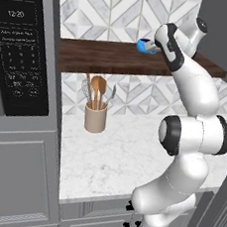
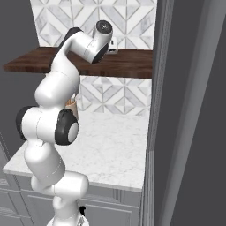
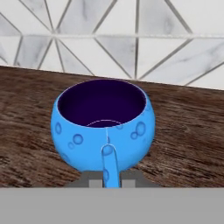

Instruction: Gather all objects into one cabinet and sort the glasses and bowls to opposite sides.

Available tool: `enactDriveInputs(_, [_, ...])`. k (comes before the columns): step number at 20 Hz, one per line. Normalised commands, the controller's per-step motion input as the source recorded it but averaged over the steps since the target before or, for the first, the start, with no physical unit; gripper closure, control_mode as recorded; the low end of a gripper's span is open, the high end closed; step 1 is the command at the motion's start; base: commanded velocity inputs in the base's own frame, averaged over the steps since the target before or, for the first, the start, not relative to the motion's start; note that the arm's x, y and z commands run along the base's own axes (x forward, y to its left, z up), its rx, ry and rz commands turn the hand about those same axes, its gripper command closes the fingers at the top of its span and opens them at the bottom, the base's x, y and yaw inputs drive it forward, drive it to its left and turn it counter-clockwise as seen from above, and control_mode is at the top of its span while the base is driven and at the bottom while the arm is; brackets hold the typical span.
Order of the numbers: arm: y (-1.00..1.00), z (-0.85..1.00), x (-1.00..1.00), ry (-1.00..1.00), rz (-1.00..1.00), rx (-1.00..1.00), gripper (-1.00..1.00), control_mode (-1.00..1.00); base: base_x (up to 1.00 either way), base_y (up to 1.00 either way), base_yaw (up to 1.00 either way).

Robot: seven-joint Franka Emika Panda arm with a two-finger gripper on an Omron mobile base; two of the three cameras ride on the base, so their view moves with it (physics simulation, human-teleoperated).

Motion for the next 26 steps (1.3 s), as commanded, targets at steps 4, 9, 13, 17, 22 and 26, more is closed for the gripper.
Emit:
enactDriveInputs(4, [0.00, 0.00, 0.00, 0.00, 0.00, 0.00, 1.00, -1.00, 0.00, 0.00, 0.00])
enactDriveInputs(9, [0.00, 0.02, -0.02, 0.00, 0.00, 0.00, 1.00, -1.00, 0.00, 0.00, 0.00])
enactDriveInputs(13, [0.12, 0.28, -0.45, 0.00, 0.00, 0.00, 1.00, -1.00, 0.00, 0.00, 0.00])
enactDriveInputs(17, [0.22, 0.29, -0.91, -0.02, -0.02, 0.00, 1.00, -1.00, 0.00, 0.00, 0.00])
enactDriveInputs(22, [0.26, 0.06, -1.00, 0.00, -0.02, 0.00, 1.00, -1.00, 0.00, 0.00, 0.00])
enactDriveInputs(26, [0.20, 0.15, -1.00, 0.00, -0.05, 0.00, 1.00, -1.00, 0.00, 0.00, 0.00])
